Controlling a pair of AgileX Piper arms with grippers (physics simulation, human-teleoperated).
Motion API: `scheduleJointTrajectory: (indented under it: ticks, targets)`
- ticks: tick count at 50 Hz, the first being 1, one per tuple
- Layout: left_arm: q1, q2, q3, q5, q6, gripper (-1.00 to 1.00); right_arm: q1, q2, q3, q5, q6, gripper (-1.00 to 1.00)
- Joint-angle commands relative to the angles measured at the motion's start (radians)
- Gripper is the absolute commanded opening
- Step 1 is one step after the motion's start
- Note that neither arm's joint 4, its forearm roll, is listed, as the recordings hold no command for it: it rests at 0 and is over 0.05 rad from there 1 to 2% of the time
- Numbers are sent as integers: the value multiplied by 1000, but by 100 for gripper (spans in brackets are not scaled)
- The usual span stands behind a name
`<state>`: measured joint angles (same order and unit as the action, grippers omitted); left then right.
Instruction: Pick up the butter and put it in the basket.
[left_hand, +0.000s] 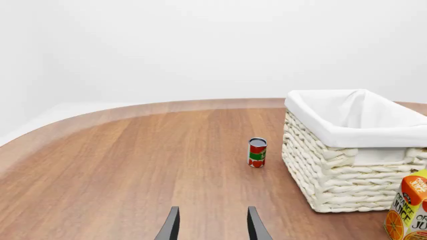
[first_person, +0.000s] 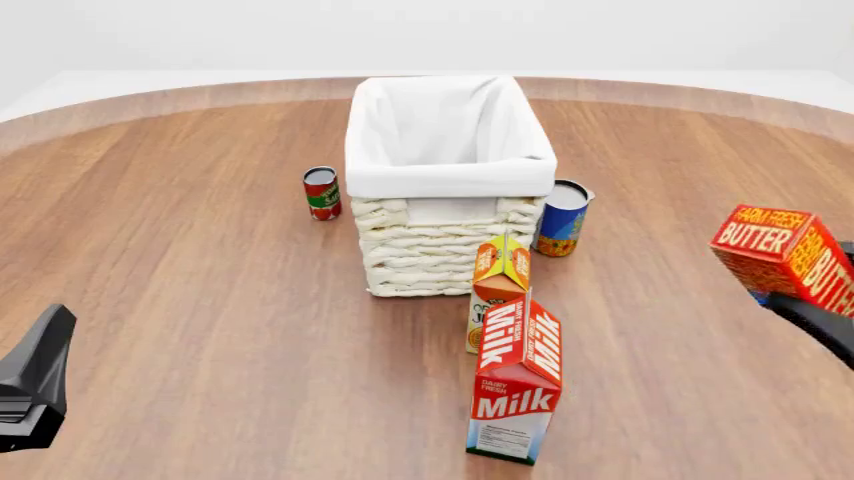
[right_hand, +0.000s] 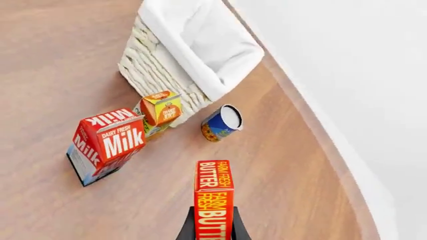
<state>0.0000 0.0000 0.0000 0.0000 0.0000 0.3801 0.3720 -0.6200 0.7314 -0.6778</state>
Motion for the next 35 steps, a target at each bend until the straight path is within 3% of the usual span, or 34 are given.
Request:
scheduleJointTrajectory:
  ticks: [1, 6, 9, 16, 21, 29, 35]
  targets:
    - [0, 0, 0, 0, 0, 100, 52, -78, -117, -29, 157, -100]
    - [0, 0, 0, 0, 0, 100, 74, -106, -141, -67, 225, -100]
    - [0, 0, 0, 0, 0, 100, 74, -113, -124, -81, 224, -100]
    - [0, 0, 0, 0, 0, 100, 117, -113, -158, -129, 289, -100]
    - [0, 0, 0, 0, 0, 100, 125, -106, -170, -155, 305, -100]
    - [0, 0, 0, 0, 0, 100, 141, -79, -154, -191, 293, -100]
    - [0, 0, 0, 0, 0, 100, 130, -66, -202, -188, 284, -100]
